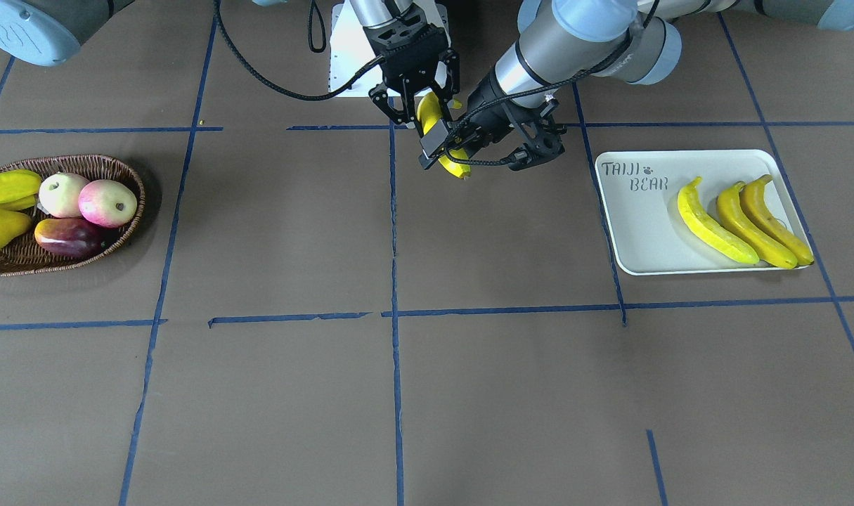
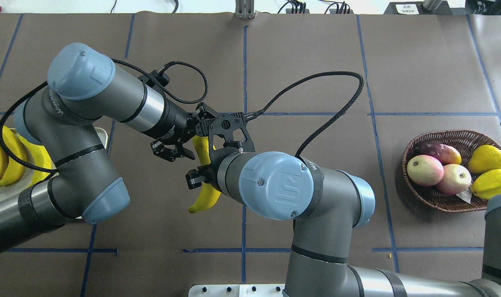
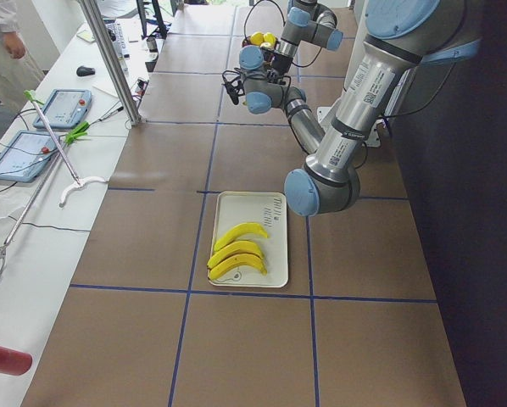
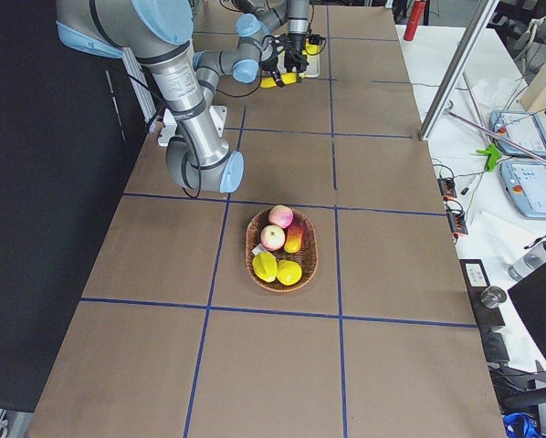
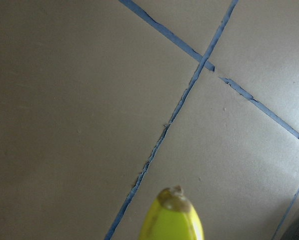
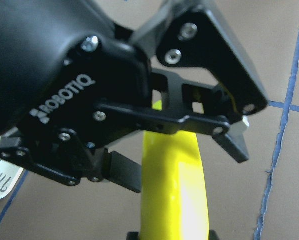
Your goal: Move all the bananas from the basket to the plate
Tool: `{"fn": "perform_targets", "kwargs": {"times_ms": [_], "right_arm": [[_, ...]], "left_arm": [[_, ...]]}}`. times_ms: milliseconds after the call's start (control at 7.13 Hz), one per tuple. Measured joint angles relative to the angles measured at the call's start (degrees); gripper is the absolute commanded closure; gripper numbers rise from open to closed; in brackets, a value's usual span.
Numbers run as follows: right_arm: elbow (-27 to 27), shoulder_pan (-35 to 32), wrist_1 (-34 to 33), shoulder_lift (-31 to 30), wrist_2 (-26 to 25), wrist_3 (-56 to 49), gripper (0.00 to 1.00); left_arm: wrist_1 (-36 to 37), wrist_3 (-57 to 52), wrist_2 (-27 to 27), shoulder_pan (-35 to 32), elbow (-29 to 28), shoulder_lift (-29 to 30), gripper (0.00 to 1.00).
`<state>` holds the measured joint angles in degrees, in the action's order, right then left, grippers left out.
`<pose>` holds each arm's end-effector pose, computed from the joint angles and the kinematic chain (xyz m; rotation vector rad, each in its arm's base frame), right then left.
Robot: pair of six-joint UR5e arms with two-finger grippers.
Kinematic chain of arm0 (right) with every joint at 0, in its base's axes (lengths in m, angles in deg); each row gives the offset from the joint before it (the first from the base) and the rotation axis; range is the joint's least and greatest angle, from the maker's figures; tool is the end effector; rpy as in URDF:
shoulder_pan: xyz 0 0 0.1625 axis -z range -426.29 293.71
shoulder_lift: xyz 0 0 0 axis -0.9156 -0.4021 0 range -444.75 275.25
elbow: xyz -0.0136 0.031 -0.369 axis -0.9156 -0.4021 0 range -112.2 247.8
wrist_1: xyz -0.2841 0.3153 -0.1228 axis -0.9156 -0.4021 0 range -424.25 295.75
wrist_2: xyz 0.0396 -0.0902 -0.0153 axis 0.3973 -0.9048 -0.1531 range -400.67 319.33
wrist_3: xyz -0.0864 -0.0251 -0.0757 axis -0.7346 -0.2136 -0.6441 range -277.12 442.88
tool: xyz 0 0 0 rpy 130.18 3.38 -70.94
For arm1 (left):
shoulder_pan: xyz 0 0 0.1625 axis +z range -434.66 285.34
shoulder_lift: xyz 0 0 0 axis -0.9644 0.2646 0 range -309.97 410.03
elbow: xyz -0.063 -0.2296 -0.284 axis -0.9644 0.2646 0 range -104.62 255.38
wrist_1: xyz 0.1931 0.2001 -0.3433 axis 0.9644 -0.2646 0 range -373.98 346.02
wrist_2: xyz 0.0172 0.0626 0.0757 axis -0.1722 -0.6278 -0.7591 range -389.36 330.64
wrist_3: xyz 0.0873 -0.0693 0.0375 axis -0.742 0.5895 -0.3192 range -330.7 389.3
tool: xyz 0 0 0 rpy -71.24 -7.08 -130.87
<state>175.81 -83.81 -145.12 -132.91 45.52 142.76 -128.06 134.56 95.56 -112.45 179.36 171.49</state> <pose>-0.5336 -0.3165 0.0234 0.5397 -1.0786 -0.1525 0.4449 -0.4286 0.1188 -0.2931 1.2580 -0.4259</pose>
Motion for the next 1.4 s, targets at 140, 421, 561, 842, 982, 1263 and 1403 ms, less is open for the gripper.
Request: {"fn": "perform_targets", "kwargs": {"times_ms": [140,421,561,842,982,1263,1403], "right_arm": [[0.0,0.0,0.0,0.0,0.0,-0.1,0.92],[0.1,0.0,0.0,0.0,0.1,-0.1,0.92],[0.1,0.0,0.0,0.0,0.1,-0.1,0.92],[0.1,0.0,0.0,0.0,0.2,-0.1,0.92],[0.1,0.0,0.0,0.0,0.2,-0.1,0.89],[0.1,0.0,0.0,-0.1,0.3,-0.2,0.54],[0.2,0.0,0.0,-0.1,0.4,-0.1,0.11]], "left_arm": [[0.0,0.0,-0.6,0.1,0.1,0.0,0.46],[0.0,0.0,-1.5,0.2,0.3,0.0,0.46],[0.0,0.0,-1.6,0.4,0.4,0.0,0.46],[0.0,0.0,-1.6,0.7,0.5,0.0,0.55],[0.0,0.0,-1.7,0.8,0.6,0.0,0.85],[0.0,0.1,-1.7,0.9,1.1,-0.6,1.0],[0.0,0.1,-1.8,1.0,1.3,-1.1,1.0]]}}
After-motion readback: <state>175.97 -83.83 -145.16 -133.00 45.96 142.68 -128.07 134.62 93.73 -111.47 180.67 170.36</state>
